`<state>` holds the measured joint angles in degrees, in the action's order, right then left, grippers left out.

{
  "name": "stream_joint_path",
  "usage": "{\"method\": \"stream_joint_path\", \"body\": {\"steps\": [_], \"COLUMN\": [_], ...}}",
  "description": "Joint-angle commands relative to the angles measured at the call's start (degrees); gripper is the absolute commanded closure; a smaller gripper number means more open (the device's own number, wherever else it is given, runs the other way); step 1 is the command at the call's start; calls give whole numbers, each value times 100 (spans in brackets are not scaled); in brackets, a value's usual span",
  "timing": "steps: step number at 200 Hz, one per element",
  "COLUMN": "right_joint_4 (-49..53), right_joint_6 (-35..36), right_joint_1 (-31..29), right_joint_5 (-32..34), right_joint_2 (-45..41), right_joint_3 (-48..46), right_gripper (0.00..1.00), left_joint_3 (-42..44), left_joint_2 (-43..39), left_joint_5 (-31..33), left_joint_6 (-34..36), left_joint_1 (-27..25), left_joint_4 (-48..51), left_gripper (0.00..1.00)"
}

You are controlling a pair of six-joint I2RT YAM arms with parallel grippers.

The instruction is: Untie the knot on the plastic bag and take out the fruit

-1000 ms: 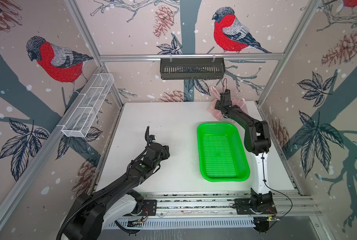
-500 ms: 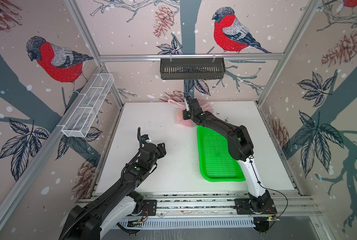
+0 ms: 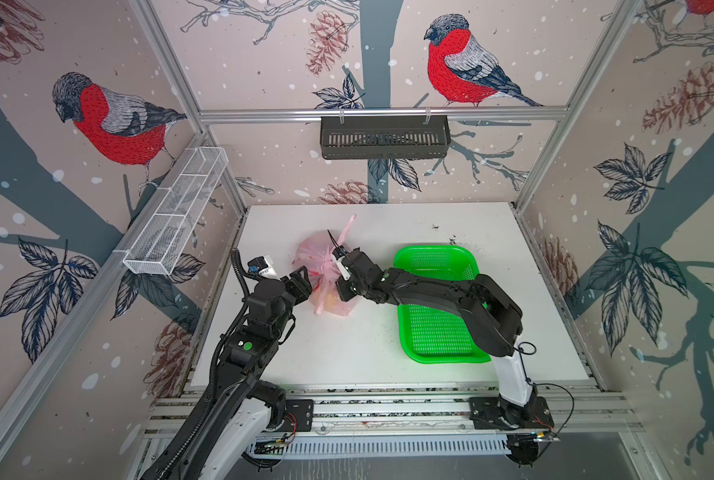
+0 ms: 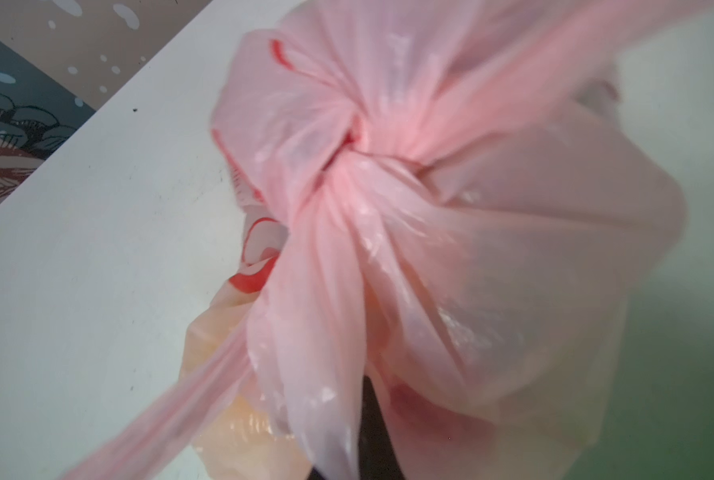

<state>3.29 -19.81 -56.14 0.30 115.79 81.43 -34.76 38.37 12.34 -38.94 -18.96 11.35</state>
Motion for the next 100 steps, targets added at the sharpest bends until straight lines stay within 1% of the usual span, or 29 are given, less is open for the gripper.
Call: {"method": "stream_joint_path", "body": {"steps": [1, 17, 24, 45, 61, 79, 100], "right_joint_4": [-330, -300, -271, -143, 15, 260, 492], "right_joint_6": [-284, -291, -286, -237, -129, 55, 303], "right_joint_1": [-51, -68, -68, -75, -118, -241, -410], "right_joint_5": [240, 395, 467, 665, 826, 1055, 1313], "right_joint_2": [-531, -936, -1090, -1487, -1730, -1962, -2188], "right_joint_3": [-633, -1078, -1214, -1503, -1578, -1565, -1517], "right_gripper": [92, 88, 85, 68, 59, 55, 51], "left_joint_3": [-160, -251, -310, -506, -630, -761, -882], "left_joint_2": [85, 295, 416, 845, 1123, 1401, 1769], "left_joint_5": [33, -142, -247, -510, -642, -747, -949], "left_joint_6": [174, 247, 276, 418, 563, 748, 931], "left_joint_1": [11, 7, 9, 8, 9, 17, 103], "left_joint_4": [323, 340, 356, 517, 633, 771, 845], "left_gripper": [36, 36, 35, 34, 31, 27, 25]}}
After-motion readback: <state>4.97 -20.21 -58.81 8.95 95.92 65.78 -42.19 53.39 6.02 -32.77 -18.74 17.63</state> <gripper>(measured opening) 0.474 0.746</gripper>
